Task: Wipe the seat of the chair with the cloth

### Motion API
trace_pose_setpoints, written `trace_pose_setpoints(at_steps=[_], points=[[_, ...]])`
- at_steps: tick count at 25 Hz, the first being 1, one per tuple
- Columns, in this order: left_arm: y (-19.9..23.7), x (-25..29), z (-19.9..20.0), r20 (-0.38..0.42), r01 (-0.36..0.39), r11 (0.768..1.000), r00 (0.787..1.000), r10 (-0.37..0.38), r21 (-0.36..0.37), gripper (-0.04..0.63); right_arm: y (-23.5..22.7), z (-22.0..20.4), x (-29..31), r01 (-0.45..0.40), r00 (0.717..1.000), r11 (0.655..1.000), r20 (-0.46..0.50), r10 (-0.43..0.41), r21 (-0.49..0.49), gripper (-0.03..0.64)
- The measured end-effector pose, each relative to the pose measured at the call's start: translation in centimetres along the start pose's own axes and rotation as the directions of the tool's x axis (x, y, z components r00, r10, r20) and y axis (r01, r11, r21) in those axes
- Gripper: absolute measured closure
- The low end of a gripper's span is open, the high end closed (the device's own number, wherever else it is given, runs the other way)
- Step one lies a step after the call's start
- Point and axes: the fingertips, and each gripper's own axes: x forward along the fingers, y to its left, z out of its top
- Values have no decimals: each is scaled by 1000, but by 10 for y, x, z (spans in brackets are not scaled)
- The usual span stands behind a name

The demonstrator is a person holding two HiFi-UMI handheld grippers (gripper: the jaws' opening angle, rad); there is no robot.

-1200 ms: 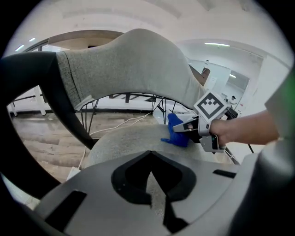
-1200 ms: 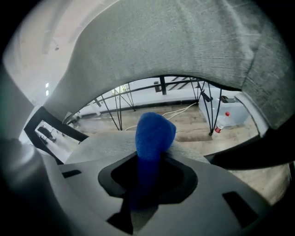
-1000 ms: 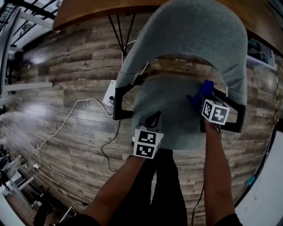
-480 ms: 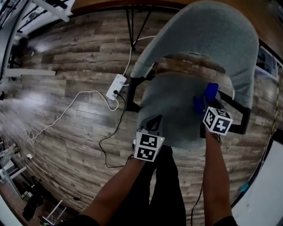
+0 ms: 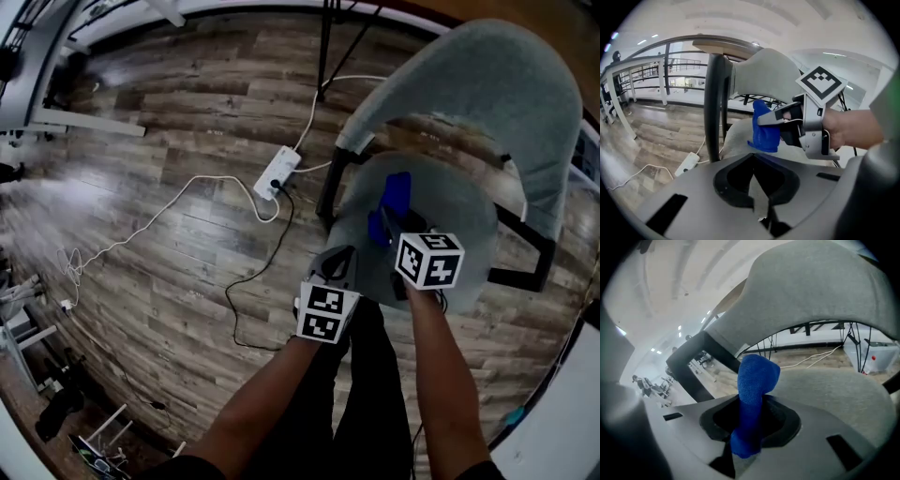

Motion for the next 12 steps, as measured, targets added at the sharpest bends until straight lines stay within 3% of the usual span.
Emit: trace_pose_setpoints(at_steps=[6, 12], points=[[22, -19, -11, 2, -39, 999, 999, 40, -33, 589, 50, -19, 38, -134, 989, 987, -50, 139, 90, 508], [34, -20, -21, -9, -46, 998, 999, 46, -32, 588, 46, -45, 59, -138, 981, 982, -116, 152, 126, 508]])
